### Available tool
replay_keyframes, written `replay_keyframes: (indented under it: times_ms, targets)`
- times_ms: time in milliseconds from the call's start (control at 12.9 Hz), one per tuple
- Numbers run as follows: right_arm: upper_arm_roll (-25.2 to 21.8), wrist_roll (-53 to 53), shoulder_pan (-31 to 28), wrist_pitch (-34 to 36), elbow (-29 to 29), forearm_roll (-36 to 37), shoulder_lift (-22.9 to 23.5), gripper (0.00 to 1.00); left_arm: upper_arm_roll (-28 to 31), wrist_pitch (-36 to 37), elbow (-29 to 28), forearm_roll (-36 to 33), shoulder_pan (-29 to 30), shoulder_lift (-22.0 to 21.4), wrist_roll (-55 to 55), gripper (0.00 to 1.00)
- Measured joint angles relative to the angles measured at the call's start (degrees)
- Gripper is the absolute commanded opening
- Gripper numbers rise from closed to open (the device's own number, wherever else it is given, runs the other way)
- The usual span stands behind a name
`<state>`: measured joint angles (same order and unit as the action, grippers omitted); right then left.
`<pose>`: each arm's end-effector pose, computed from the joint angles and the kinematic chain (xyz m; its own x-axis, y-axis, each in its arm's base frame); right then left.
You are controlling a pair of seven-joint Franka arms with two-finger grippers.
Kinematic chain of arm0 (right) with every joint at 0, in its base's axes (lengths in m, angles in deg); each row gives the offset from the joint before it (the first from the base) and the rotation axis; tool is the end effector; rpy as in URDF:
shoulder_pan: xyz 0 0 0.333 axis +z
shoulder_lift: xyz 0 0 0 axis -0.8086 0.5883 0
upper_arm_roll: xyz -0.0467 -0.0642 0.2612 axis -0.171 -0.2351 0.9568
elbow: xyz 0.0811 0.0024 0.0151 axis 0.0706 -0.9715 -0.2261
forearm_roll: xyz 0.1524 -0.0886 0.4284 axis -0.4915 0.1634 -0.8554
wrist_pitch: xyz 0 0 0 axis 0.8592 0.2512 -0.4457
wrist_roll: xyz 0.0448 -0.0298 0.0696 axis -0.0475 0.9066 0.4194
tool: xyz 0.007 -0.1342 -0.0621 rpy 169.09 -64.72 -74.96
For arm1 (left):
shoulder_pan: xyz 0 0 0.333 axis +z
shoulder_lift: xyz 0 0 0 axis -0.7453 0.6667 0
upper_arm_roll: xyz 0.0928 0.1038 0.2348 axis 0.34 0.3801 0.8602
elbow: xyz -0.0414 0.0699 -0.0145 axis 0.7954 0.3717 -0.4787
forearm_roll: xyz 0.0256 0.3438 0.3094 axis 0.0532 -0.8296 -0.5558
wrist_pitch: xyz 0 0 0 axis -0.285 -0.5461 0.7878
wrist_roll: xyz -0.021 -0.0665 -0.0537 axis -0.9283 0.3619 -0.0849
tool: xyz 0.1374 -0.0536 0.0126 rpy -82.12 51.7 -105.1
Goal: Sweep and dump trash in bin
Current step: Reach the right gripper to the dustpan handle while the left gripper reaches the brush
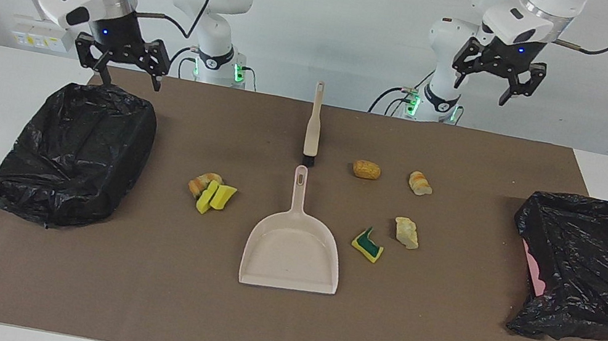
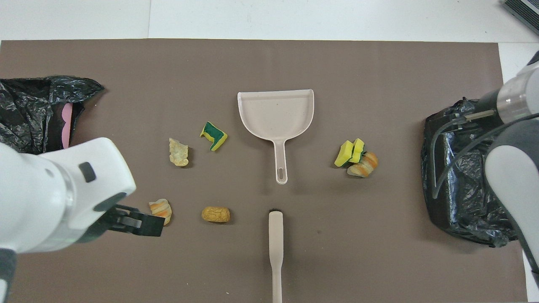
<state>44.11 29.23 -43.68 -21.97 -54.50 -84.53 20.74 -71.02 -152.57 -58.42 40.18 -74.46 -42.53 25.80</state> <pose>0.6589 0.0382 0.4783 0.9874 0.1471 0.0586 0.1458 -0.9890 0.0257 0.4792 -0.2626 0.5779 0.9534 -0.2818 -0.1073 -0.2787 -0.9594 0.0439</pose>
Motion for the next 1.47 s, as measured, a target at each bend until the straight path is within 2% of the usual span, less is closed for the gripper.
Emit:
replay_keyframes:
  times_ms: [387,697,929,1162,1471]
  targets:
    - [0.2,-7.27,5.86,-8.7,-0.03,-1.99,7.73,1.0,-0.29,-12.17,-12.41,0.08,-14.03,-0.38,16.05,1.0]
    - [0.3,-9.44,9.56,-14.3,0.49,-7.39,13.16,1.0,-0.31,-18.14,-18.6,1.25,-19.79,-0.56,21.49,1.0]
    - [0.38,-15.06,12.64,-15.18,2.69,-8.02,16.76,1.0,-0.28,-26.97,-24.85,2.05,-24.76,-0.42,26.76,1.0]
    - [0.41,-18.72,15.67,-16.79,3.75,-8.29,18.4,1.0,-0.36,-34.91,-29.77,2.08,-31.35,2.85,33.03,1.0]
    - [0.5,-19.03,17.46,-16.6,3.4,-8.42,19.18,1.0,-0.39,-44.09,-33.54,2.08,-36.05,7.74,37.34,1.0]
